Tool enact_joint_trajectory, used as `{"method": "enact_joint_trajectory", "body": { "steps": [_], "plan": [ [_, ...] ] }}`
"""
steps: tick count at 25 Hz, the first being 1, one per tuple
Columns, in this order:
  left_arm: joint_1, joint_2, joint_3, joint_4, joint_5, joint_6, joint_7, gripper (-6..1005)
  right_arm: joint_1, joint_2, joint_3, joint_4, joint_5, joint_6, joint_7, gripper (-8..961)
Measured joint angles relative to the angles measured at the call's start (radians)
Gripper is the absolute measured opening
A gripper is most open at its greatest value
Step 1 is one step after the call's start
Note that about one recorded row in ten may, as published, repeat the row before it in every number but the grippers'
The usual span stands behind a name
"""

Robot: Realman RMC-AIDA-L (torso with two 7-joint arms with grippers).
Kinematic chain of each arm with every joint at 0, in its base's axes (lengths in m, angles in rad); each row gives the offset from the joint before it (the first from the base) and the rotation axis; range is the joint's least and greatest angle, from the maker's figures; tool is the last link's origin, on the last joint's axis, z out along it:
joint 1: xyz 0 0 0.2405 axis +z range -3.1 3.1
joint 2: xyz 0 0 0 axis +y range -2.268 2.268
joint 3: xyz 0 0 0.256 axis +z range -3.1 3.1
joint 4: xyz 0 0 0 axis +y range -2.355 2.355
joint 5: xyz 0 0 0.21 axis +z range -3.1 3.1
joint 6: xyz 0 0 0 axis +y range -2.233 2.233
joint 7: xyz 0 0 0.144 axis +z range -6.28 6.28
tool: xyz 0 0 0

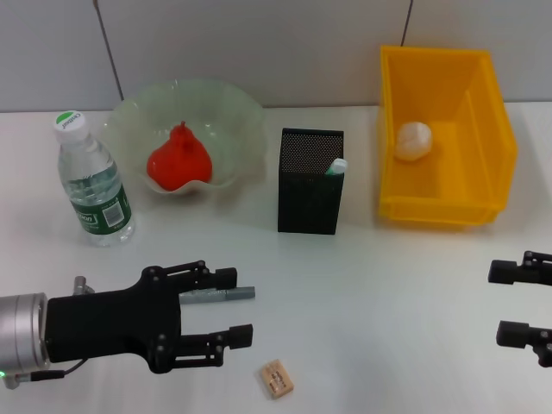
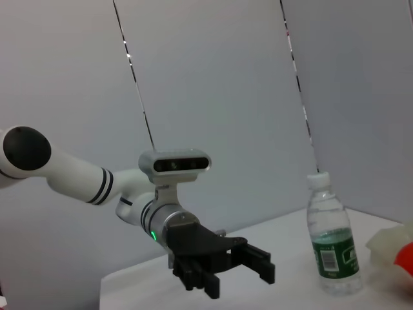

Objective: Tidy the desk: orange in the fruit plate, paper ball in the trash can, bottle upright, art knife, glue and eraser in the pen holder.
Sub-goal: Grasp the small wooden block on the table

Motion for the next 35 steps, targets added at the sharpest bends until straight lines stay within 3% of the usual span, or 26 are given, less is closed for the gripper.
{"method": "enact_joint_trajectory", "body": {
  "steps": [10,12,14,17,24,27,32,35],
  "plan": [
    [-0.032,-0.004,0.061,0.098,-0.002,0.019,-0.113,781,0.01,-0.011,0.023,0.027,-0.01,0.043,0.021,745],
    [-0.05,-0.006,0.146,0.161,-0.002,-0.01,-0.218,780,0.013,-0.011,0.028,0.038,-0.008,0.043,0.021,745],
    [-0.055,-0.007,0.168,0.173,-0.002,-0.023,-0.249,779,0.014,-0.011,0.03,0.039,-0.009,0.044,0.021,745],
    [-0.088,-0.007,0.28,0.248,-0.002,-0.068,-0.407,777,0.016,-0.011,0.034,0.041,-0.011,0.049,0.02,745],
    [-0.141,-0.009,0.444,0.35,-0.002,-0.094,-0.658,774,0.016,-0.014,0.05,0.057,-0.011,0.064,0.014,745],
    [-0.178,-0.006,0.566,0.446,0.013,-0.104,-0.862,772,0.015,-0.019,0.053,0.062,-0.011,0.066,0.013,746],
    [-0.214,-0.007,0.653,0.543,0.074,-0.099,-1.045,770,0.012,-0.021,0.065,0.078,-0.011,0.066,0.012,745],
    [-0.214,-0.007,0.653,0.543,0.074,-0.099,-1.045,769,0.01,-0.021,0.072,0.083,-0.011,0.066,0.012,745]
  ]
}}
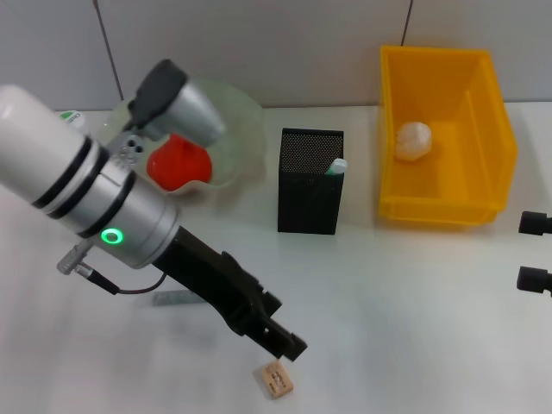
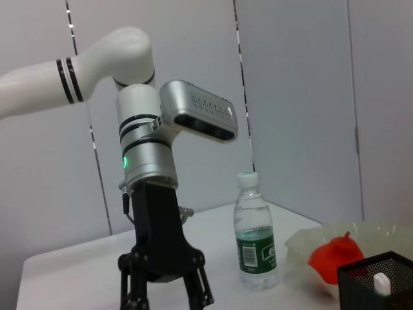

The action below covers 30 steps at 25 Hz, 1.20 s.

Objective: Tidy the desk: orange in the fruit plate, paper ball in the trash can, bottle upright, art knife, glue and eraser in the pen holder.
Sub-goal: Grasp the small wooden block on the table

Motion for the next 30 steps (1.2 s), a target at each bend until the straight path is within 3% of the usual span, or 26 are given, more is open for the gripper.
{"method": "enact_joint_trajectory", "body": {
  "steps": [2,4,10,14,16,21,22,30],
  "plan": [
    [-0.075,-0.004,0.114,0.039,0.103,0.006,-0.205,768,0.0,0.0,0.007,0.001,0.0,0.003,-0.001,746],
    [-0.075,-0.004,0.114,0.039,0.103,0.006,-0.205,766,0.0,0.0,0.01,0.001,0.0,0.005,-0.001,746],
    [-0.155,-0.009,0.234,0.034,0.172,-0.012,-0.33,763,0.0,0.0,0.024,0.003,0.0,0.018,-0.011,745],
    [-0.161,-0.009,0.249,0.031,0.178,-0.02,-0.338,761,0.005,0.0,0.027,0.003,0.0,0.037,-0.014,745],
    [-0.174,-0.009,0.339,0.032,0.186,-0.079,-0.352,760,0.007,0.0,0.027,0.003,0.001,0.048,-0.015,745],
    [-0.175,-0.009,0.378,0.033,0.184,-0.103,-0.358,758,0.01,0.0,0.028,0.002,0.007,0.071,-0.015,746],
    [-0.176,-0.009,0.438,0.02,0.187,-0.149,-0.365,757,0.013,0.0,0.029,0.002,0.008,0.077,-0.014,746],
    [-0.166,-0.009,0.471,-0.021,0.155,-0.167,-0.356,754,0.025,0.001,0.03,0.001,0.005,0.082,0.002,746]
  ]
}}
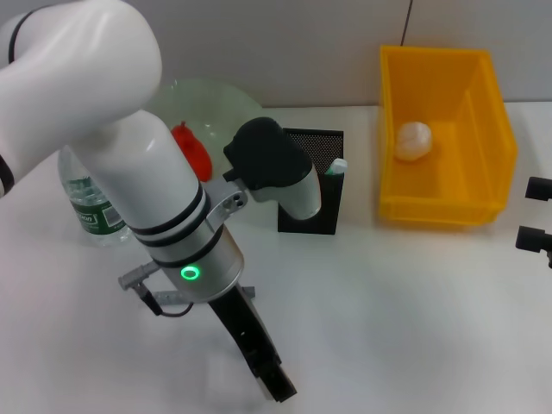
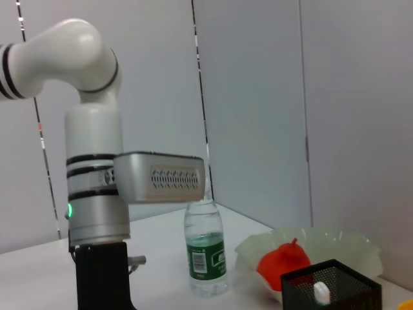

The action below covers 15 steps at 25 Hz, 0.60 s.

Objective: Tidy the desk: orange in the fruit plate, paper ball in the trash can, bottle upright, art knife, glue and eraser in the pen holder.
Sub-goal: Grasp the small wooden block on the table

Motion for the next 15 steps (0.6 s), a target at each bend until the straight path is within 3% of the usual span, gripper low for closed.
{"method": "enact_joint_trajectory", "body": {
  "steps": [7,11,15],
  "plan": [
    [0.003,0.0,0.006,-0.037,-0.027,-0.024,0.015,750,0.002,0.007,-0.001,-0.003,-0.001,-0.006,0.0,746],
    [0.01,0.0,0.077,-0.039,-0.029,-0.085,0.006,748,0.004,0.008,-0.001,-0.005,0.001,-0.005,-0.001,746],
    [0.013,0.0,0.091,-0.038,-0.027,-0.094,0.004,746,0.005,0.011,-0.001,-0.008,0.003,-0.002,-0.002,745]
  ]
}}
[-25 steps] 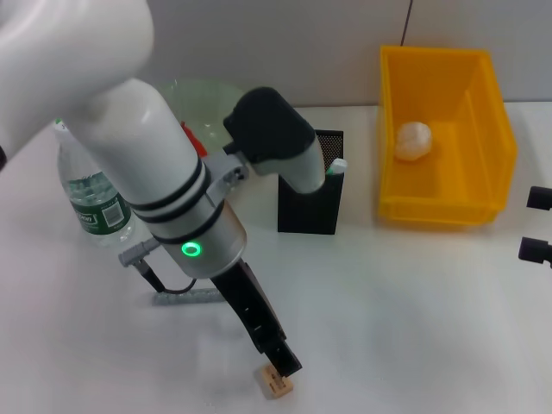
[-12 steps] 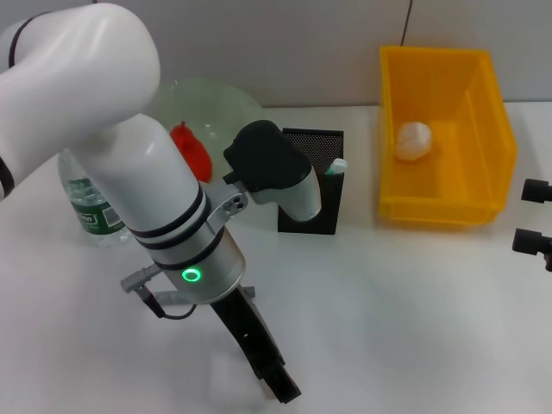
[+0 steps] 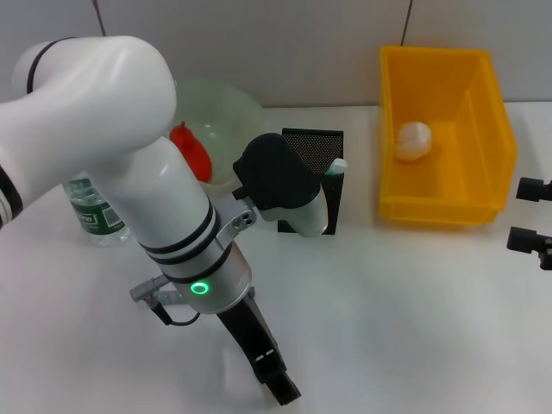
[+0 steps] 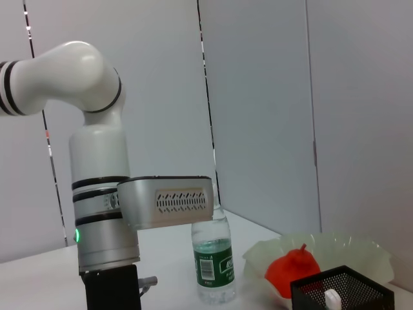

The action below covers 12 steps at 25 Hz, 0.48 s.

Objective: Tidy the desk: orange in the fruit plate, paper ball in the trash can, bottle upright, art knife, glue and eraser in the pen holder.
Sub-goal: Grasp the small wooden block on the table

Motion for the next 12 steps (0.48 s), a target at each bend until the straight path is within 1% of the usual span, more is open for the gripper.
{"method": "enact_joint_trajectory", "body": {
  "steps": [2,12],
  "plan": [
    [0.006,0.0,0.002,0.008,0.002,-0.007,0.002,745,0.001,0.005,0.0,-0.001,0.0,0.003,0.0,745],
    [0.018,0.0,0.006,0.02,0.004,-0.009,0.021,740,0.006,0.008,0.0,0.0,0.001,0.004,0.005,745]
  ]
}}
